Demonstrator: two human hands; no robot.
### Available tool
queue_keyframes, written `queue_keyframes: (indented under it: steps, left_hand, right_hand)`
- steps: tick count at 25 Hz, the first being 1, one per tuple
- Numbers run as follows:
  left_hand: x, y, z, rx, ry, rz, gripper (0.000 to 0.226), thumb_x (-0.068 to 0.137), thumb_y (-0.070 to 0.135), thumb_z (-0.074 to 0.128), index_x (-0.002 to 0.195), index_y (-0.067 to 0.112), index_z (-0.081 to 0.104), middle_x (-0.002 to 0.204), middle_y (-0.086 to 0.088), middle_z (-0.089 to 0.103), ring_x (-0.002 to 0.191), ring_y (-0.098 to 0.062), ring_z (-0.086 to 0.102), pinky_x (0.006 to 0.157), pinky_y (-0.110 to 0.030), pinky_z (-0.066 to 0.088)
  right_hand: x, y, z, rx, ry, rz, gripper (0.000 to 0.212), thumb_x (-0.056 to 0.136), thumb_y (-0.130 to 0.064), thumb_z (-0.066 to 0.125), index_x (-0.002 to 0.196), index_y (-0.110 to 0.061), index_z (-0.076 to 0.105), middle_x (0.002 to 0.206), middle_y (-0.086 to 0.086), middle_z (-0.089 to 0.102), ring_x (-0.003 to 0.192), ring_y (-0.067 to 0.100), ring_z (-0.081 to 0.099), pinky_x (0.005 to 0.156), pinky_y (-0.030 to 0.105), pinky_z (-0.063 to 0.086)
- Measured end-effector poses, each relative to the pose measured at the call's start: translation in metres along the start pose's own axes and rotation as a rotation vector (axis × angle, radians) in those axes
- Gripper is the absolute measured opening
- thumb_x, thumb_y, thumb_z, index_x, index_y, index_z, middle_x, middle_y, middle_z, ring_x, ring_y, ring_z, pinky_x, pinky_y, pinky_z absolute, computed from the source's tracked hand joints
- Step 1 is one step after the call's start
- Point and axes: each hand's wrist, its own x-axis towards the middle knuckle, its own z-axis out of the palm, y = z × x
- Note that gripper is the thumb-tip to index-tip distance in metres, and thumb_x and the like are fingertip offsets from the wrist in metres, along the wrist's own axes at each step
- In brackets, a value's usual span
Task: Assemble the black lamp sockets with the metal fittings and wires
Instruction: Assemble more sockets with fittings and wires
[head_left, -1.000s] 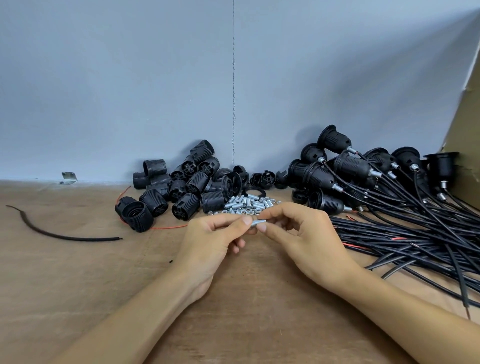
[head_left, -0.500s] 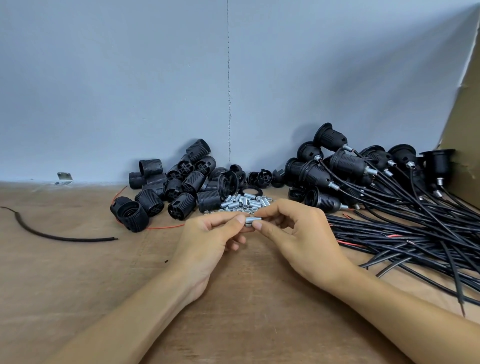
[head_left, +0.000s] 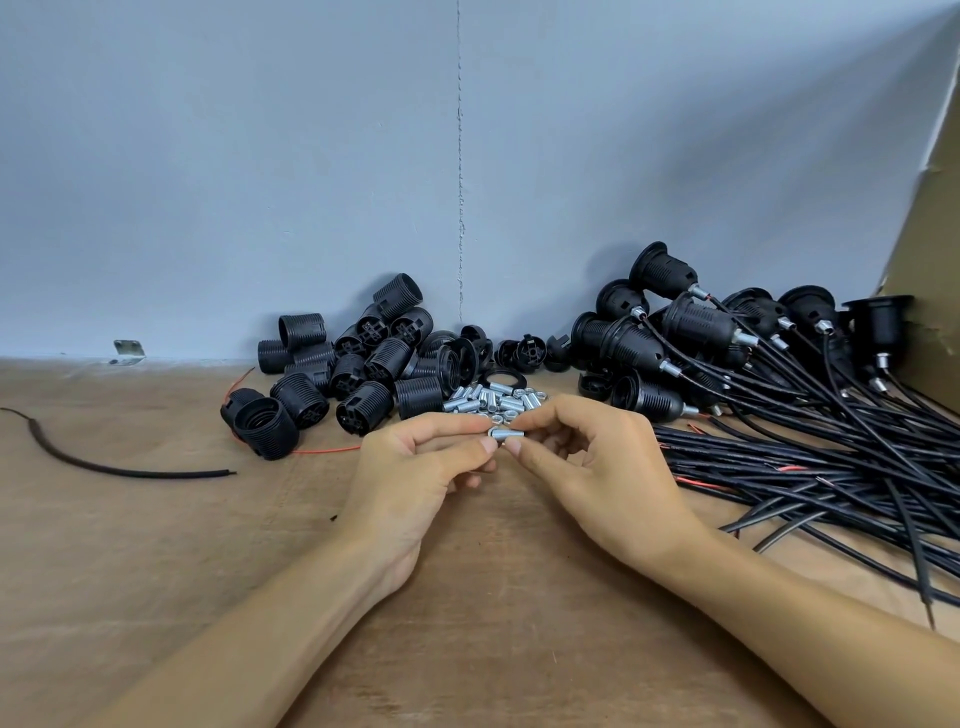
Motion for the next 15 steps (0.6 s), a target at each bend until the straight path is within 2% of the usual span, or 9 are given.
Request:
queue_keyframes:
  steps: [4, 7, 9, 11, 12, 13, 15]
  left_hand:
    - [-0.004, -0.002, 0.002, 0.082, 0.019, 0.069, 0.020, 0.080, -0.006, 0.077, 0.087, 0.013, 0.079, 0.081, -0.011, 0.079, 0.079, -0.020, 0.077, 0.070, -0.025, 0.059]
    - [-0.008, -0.003, 0.002, 0.246, 0.063, 0.162, 0.024, 0.081, 0.000, 0.079, 0.086, 0.023, 0.079, 0.079, 0.001, 0.079, 0.081, -0.012, 0.077, 0.079, -0.029, 0.057]
    - [-0.011, -0.002, 0.003, 0.341, 0.089, 0.246, 0.026, 0.082, 0.005, 0.081, 0.082, 0.031, 0.078, 0.078, 0.011, 0.078, 0.079, -0.004, 0.075, 0.077, -0.021, 0.056]
    - [-0.014, -0.001, 0.005, 0.432, 0.117, 0.331, 0.030, 0.081, 0.007, 0.081, 0.079, 0.037, 0.076, 0.075, 0.020, 0.076, 0.077, 0.005, 0.072, 0.071, -0.008, 0.050]
    - [-0.015, -0.001, 0.006, 0.458, 0.130, 0.353, 0.031, 0.081, 0.008, 0.081, 0.078, 0.038, 0.075, 0.075, 0.022, 0.075, 0.076, 0.008, 0.071, 0.071, -0.005, 0.048]
    - [-0.014, -0.002, 0.006, 0.456, 0.136, 0.350, 0.032, 0.081, 0.007, 0.081, 0.077, 0.038, 0.076, 0.075, 0.021, 0.076, 0.076, 0.007, 0.072, 0.071, -0.006, 0.049]
    - [-0.012, -0.001, 0.002, 0.363, 0.101, 0.272, 0.028, 0.081, 0.005, 0.080, 0.084, 0.032, 0.078, 0.078, 0.012, 0.078, 0.079, -0.002, 0.074, 0.078, -0.018, 0.055]
  right_hand:
    - [-0.001, 0.000, 0.000, -0.173, -0.027, -0.166, 0.009, 0.085, -0.014, 0.077, 0.091, -0.019, 0.073, 0.075, -0.010, 0.061, 0.073, 0.010, 0.056, 0.067, 0.014, 0.043]
    - [-0.002, 0.002, 0.000, -0.168, -0.051, -0.150, 0.009, 0.086, -0.018, 0.077, 0.092, -0.024, 0.073, 0.076, -0.011, 0.063, 0.074, 0.009, 0.056, 0.066, 0.014, 0.043]
    - [-0.002, 0.003, 0.000, -0.149, -0.057, -0.105, 0.009, 0.087, -0.024, 0.076, 0.094, -0.028, 0.073, 0.076, -0.013, 0.065, 0.076, 0.008, 0.059, 0.068, 0.014, 0.045]
    - [-0.002, 0.004, 0.001, -0.160, -0.054, -0.098, 0.008, 0.088, -0.026, 0.075, 0.096, -0.026, 0.073, 0.078, -0.015, 0.066, 0.080, 0.005, 0.060, 0.069, 0.013, 0.045]
    - [-0.002, 0.003, 0.002, -0.180, -0.053, -0.116, 0.008, 0.089, -0.025, 0.075, 0.096, -0.024, 0.073, 0.079, -0.015, 0.065, 0.081, 0.004, 0.059, 0.070, 0.012, 0.045]
    - [-0.002, 0.002, 0.001, -0.202, -0.057, -0.141, 0.008, 0.089, -0.023, 0.074, 0.096, -0.022, 0.073, 0.080, -0.014, 0.065, 0.082, 0.004, 0.059, 0.070, 0.011, 0.044]
    - [-0.002, 0.000, 0.002, -0.216, -0.057, -0.171, 0.007, 0.089, -0.019, 0.074, 0.095, -0.020, 0.072, 0.080, -0.013, 0.064, 0.081, 0.005, 0.058, 0.069, 0.010, 0.042]
